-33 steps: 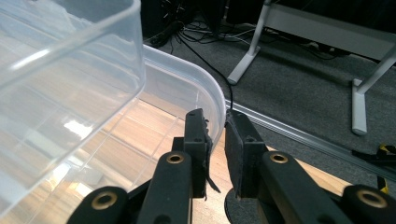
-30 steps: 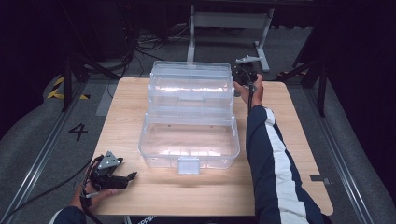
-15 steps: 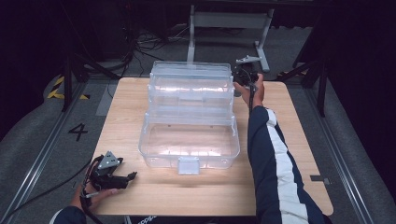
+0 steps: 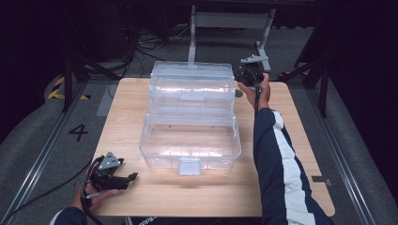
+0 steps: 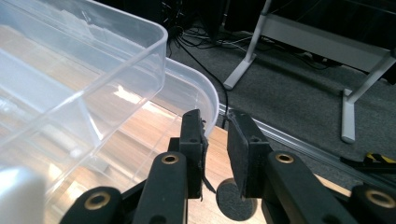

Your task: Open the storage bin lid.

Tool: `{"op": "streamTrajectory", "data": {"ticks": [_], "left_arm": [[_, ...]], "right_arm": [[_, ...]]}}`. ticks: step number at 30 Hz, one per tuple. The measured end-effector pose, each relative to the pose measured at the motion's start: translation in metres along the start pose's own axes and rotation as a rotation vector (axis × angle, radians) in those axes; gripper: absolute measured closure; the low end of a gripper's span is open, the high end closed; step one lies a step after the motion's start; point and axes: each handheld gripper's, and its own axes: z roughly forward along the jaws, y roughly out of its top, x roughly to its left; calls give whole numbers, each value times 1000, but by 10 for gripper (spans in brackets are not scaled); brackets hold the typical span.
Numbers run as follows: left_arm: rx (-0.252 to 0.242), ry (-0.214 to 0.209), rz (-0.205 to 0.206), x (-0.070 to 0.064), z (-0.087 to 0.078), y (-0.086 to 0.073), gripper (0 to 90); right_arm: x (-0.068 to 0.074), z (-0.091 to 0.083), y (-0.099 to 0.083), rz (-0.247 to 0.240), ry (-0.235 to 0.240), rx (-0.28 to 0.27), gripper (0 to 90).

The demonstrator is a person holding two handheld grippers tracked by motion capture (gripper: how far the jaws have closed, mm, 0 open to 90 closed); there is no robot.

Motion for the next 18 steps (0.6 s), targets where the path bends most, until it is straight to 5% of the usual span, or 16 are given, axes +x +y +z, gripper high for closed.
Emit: {"op": "streamTrajectory", "data": {"ticks": [13,18], "left_arm": [[2,-7,5,1,1,1,199],[1,-8,4,1,1,1,199]], "right_arm": [[10,-32,0,-39,33,-49,764],[20,-45,1,-94,49,-53,767]]}}
